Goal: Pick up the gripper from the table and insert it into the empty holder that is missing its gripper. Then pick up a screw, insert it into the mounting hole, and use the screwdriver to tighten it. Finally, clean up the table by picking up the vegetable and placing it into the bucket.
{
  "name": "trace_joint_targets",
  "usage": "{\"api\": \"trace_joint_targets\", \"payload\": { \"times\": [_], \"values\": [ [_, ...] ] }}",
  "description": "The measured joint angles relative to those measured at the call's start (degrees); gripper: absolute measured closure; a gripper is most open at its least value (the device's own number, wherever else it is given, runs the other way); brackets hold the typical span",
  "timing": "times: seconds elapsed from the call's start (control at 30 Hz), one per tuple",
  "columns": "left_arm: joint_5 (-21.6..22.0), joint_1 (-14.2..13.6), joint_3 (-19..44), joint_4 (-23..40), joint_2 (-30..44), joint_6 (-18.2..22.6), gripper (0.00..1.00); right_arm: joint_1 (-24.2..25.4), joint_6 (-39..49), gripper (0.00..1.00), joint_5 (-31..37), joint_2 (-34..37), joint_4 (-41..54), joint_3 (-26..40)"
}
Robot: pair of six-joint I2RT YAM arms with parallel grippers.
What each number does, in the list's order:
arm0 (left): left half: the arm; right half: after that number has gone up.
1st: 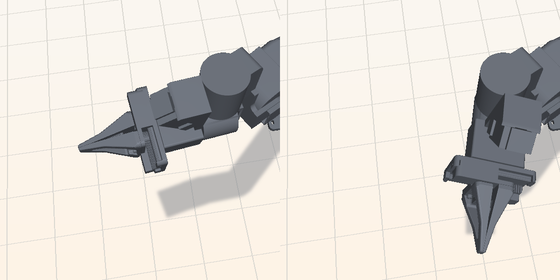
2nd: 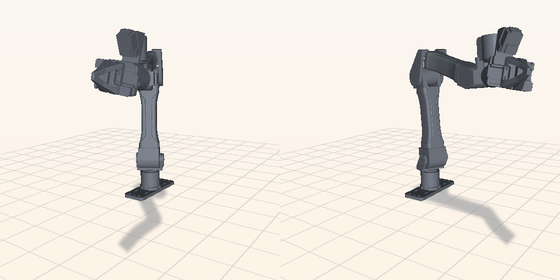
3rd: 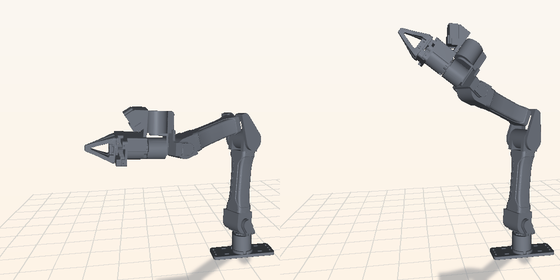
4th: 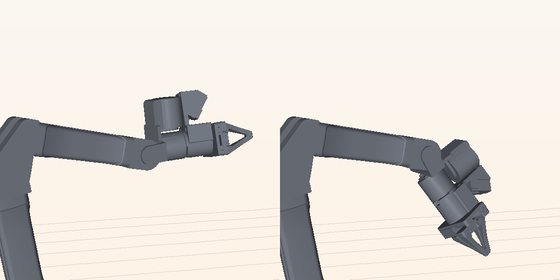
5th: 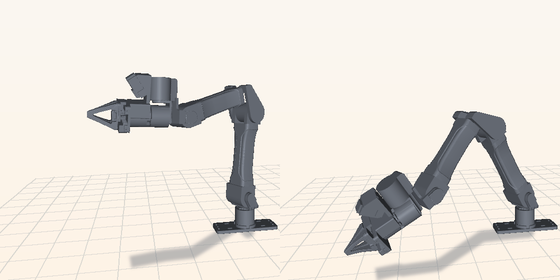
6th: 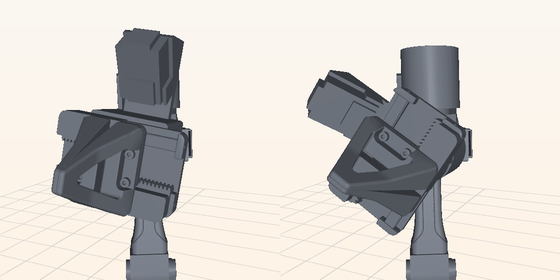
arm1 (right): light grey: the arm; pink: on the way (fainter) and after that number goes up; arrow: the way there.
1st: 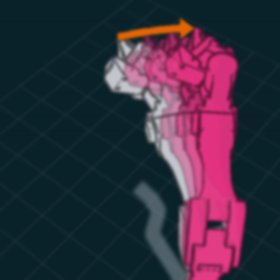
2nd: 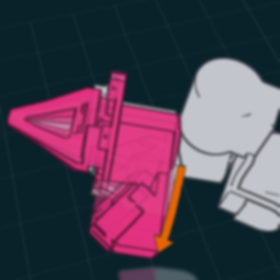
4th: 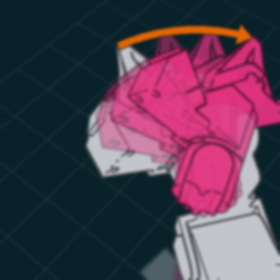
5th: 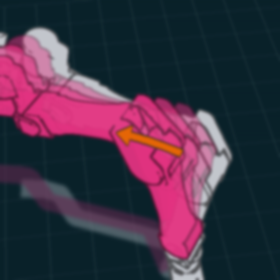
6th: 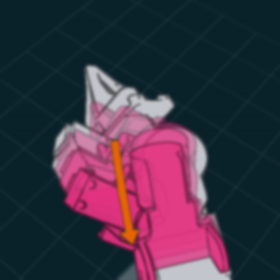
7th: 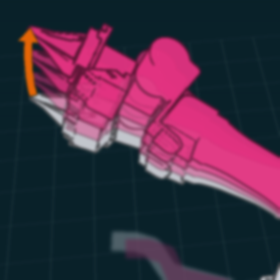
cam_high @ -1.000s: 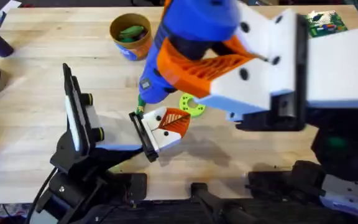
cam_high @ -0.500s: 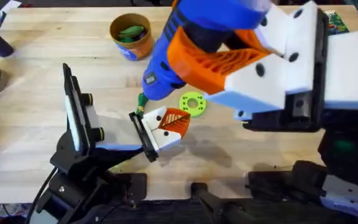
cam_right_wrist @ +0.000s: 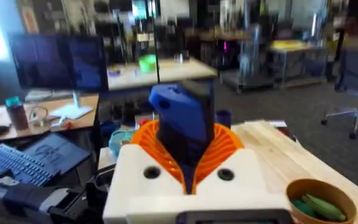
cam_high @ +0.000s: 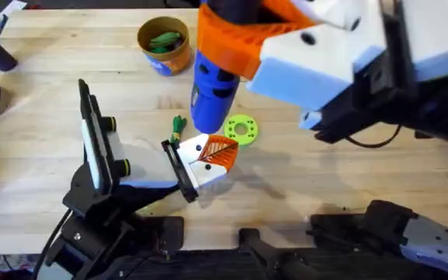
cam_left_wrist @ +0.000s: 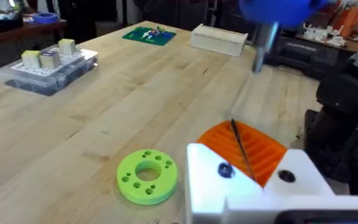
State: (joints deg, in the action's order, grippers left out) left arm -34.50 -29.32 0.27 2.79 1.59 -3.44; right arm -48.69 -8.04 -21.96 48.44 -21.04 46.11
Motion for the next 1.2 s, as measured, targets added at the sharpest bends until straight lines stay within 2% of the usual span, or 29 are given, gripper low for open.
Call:
{"api": "trace_joint_targets", "payload": {
  "times": [0.27,0.63,1.2],
  "values": [
    [0.0,0.0,0.0,0.0,0.0,0.0,0.987,-0.1,-0.6,0.966,0.0,0.6,0.4,0.4],
    [0.0,0.0,0.0,0.0,0.0,0.0,0.987,-1.7,-1.4,0.966,-0.2,6.6,-1.4,0.4],
    [0.0,0.0,0.0,0.0,0.0,0.0,0.987,-1.8,-1.4,0.967,-0.8,9.3,-1.0,0.4]
  ]
}}
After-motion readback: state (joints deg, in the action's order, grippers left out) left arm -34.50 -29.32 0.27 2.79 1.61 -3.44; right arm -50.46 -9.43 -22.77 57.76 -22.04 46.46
